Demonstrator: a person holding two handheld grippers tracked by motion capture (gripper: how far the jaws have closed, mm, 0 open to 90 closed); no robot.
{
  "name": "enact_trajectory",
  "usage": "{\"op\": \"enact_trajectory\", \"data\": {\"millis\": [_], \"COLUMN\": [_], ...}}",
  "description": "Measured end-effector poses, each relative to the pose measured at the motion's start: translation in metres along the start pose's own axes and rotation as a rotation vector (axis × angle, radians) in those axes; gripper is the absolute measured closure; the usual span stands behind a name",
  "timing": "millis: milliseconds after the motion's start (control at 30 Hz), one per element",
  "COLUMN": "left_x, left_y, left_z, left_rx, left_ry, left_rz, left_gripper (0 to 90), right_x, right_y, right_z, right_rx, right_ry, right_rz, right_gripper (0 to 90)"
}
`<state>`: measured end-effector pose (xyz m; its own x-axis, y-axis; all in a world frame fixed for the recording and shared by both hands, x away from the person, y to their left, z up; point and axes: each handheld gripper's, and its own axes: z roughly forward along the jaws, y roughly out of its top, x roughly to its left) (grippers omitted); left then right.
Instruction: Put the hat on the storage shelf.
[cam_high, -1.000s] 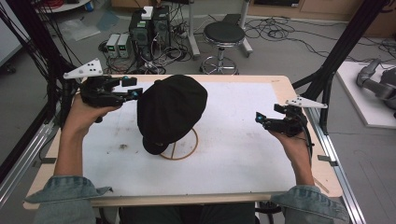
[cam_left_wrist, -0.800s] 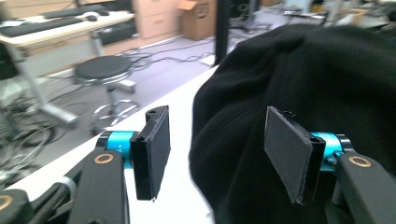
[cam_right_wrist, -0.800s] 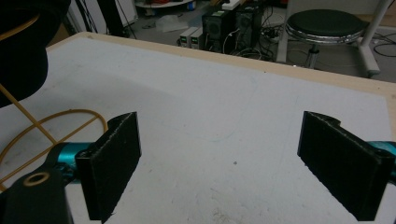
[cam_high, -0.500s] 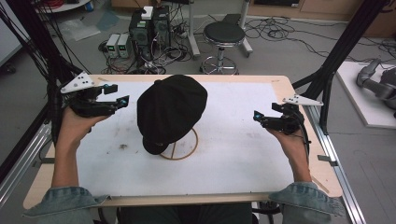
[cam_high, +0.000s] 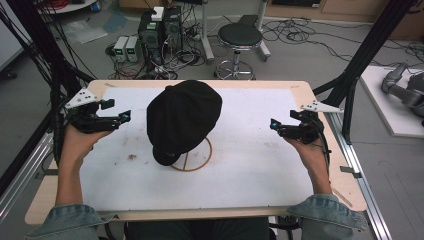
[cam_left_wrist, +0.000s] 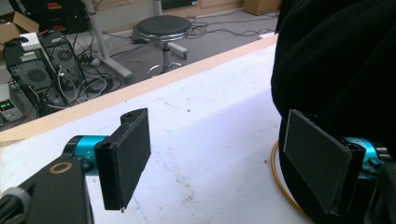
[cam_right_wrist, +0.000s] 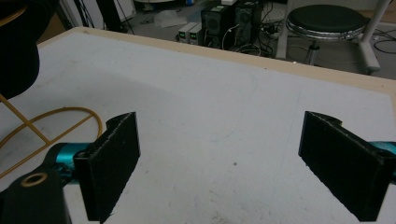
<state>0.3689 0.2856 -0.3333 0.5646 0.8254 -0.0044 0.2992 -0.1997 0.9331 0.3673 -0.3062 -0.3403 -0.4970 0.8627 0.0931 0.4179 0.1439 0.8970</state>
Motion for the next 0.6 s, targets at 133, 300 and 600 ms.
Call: {"op": "enact_trajectory", "data": {"millis": [133,300,600], "left_x": [0.0011,0.0013,0.0012], "left_y": [-0.0044,-0.0062,-0.0086], "left_z": [0.0006,0.0016,0.0023], "left_rx": [0.011,0.017,0.028], "left_ry": [0.009,0.016,0.025], "left_rz": [-0.006,-0.002,0.001], "left_gripper": [23.1,23.0,22.8], "right_x": [0.0012,0.0020,0.0022], "right_y": [-0.0001,-0.0002,-0.0001], "right_z": [0.0011,0.0037,0.0031], "right_rx": [0.003,0.009,0.007], "right_ry": [0.001,0.003,0.001], "right_rz": [-0.006,-0.006,-0.005], "right_gripper": [12.4,12.4,12.4]}}
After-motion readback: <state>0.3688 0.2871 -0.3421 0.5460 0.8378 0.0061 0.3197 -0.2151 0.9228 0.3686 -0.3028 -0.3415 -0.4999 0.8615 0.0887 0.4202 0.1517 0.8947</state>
